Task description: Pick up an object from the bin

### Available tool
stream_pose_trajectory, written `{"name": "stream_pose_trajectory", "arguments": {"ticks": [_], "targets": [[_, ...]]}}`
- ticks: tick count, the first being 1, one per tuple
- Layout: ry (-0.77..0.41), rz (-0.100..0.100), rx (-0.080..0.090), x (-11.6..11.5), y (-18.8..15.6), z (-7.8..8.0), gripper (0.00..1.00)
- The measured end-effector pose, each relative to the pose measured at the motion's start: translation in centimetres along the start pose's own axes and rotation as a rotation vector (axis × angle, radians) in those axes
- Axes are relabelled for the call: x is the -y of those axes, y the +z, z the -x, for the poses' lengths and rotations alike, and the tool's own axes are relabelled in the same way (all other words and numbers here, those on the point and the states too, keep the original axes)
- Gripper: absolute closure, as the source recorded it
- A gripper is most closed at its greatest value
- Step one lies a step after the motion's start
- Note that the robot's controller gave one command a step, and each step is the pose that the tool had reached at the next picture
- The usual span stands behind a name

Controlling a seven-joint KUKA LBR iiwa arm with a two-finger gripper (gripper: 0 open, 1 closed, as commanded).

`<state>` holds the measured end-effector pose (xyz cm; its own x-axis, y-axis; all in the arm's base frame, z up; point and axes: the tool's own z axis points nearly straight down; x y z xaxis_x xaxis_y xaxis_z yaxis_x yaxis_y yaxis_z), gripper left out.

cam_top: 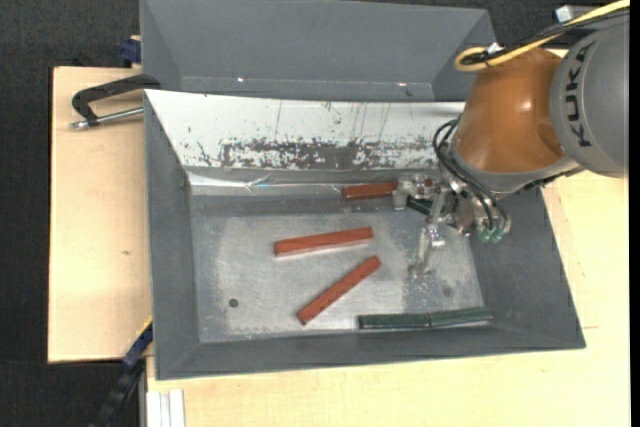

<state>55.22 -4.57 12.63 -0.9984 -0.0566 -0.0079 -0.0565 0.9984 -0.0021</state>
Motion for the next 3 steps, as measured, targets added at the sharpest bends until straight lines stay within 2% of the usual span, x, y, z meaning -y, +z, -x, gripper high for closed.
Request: {"name": "stream_pose_trajectory", "arguments": {"ticks": [1, 2, 3], "targets": [[0.274, 0.002, -0.008, -3.87, 5.55, -2.16, 1.0], [0.274, 0.002, -0.008, -3.88, 5.55, -2.16, 0.0], [0.273, 0.002, -0.008, -3.88, 5.55, -2.16, 0.0]]}}
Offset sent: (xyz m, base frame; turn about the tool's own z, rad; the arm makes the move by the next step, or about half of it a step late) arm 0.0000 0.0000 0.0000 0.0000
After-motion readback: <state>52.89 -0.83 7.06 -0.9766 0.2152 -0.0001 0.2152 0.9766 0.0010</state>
